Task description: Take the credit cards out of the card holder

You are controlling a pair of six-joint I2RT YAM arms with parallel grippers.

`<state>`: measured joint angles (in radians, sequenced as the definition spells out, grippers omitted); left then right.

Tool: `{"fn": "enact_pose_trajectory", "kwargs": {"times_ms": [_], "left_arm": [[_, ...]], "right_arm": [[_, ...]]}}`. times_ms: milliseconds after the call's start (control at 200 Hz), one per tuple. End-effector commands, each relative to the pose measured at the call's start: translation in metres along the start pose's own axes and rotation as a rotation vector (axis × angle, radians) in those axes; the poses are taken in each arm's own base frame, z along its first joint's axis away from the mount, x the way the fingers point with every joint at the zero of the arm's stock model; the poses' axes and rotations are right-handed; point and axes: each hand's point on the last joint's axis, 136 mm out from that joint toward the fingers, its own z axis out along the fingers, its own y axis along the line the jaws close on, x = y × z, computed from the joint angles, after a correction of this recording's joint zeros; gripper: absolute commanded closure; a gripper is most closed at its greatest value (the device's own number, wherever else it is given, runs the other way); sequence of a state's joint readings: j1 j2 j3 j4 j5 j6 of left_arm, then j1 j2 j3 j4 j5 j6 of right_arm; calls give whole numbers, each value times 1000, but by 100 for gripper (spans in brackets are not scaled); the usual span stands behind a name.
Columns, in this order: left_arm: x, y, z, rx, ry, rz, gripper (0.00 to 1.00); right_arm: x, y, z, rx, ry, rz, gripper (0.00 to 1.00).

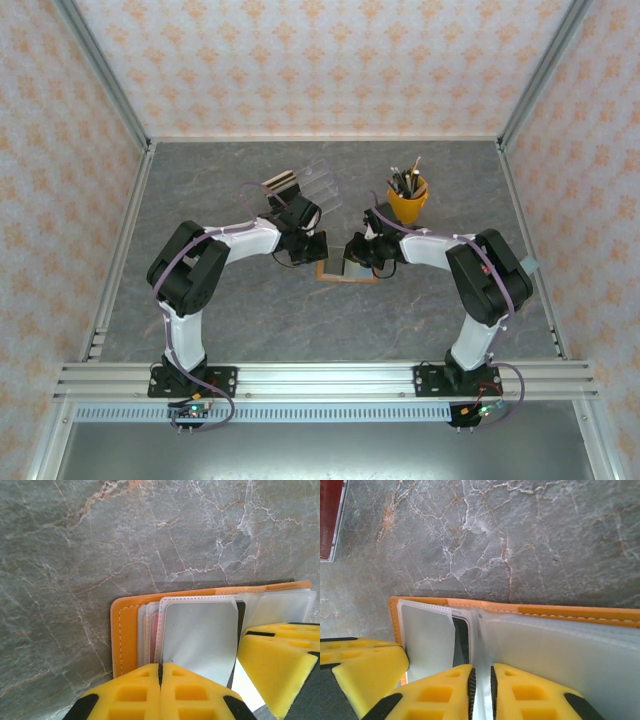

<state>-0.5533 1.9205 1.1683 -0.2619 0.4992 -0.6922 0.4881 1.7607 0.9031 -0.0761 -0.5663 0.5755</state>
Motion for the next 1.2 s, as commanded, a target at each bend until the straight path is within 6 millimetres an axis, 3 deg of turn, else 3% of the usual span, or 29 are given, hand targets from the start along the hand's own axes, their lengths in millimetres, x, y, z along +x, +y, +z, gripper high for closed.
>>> {"fn": "enact_pose_trajectory", "kwargs": {"times_ms": [0, 561, 1046, 1196], "left_arm": [[27, 26, 22, -74, 111, -16, 97], [26, 33, 21, -108, 96, -20, 100], [32, 21, 26, -38, 151, 10, 98], [29, 22, 22, -60, 136, 22, 93]], "right_arm": [[-3, 4, 5, -17, 0, -1, 79], [-9, 3, -2, -34, -50, 14, 78], [10, -15, 19, 20, 77, -5, 79], [15, -25, 19, 67, 103, -22, 85]]}}
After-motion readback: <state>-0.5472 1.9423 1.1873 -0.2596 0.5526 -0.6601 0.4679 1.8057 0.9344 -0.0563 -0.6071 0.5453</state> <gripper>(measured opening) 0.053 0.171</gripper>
